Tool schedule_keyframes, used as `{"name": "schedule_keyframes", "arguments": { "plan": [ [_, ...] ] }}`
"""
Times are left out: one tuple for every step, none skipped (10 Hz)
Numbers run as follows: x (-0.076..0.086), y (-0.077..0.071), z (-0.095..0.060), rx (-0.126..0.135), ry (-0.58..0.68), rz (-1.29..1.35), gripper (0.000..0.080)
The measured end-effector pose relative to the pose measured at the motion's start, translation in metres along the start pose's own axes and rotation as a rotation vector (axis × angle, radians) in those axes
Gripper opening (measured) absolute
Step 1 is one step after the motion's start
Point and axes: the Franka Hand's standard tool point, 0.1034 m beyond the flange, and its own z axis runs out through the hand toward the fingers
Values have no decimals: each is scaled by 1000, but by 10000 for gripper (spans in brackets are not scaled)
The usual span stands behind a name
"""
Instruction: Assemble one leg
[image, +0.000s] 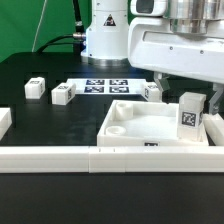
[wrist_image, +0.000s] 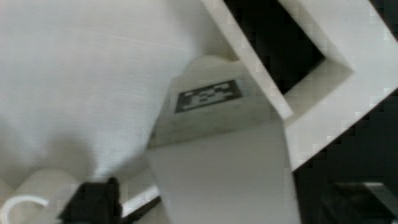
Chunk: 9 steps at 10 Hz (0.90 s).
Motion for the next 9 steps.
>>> {"name": "schedule_keyframes", "arguments": {
  "plan": [
    [0, 0, 0, 0, 0, 0, 636],
    [0, 0, 0, 0, 0, 0, 636],
    [0, 0, 0, 0, 0, 0, 647],
    [0, 0, 0, -1, 0, 0, 647],
    [0, 0, 0, -1, 0, 0, 649],
    [0, 0, 0, -1, 0, 0, 649],
    [0, 0, 1, -1, 0, 0, 649],
    [0, 0, 1, -1, 0, 0, 649],
    [0, 0, 1, -1, 0, 0, 649]
  ]
}}
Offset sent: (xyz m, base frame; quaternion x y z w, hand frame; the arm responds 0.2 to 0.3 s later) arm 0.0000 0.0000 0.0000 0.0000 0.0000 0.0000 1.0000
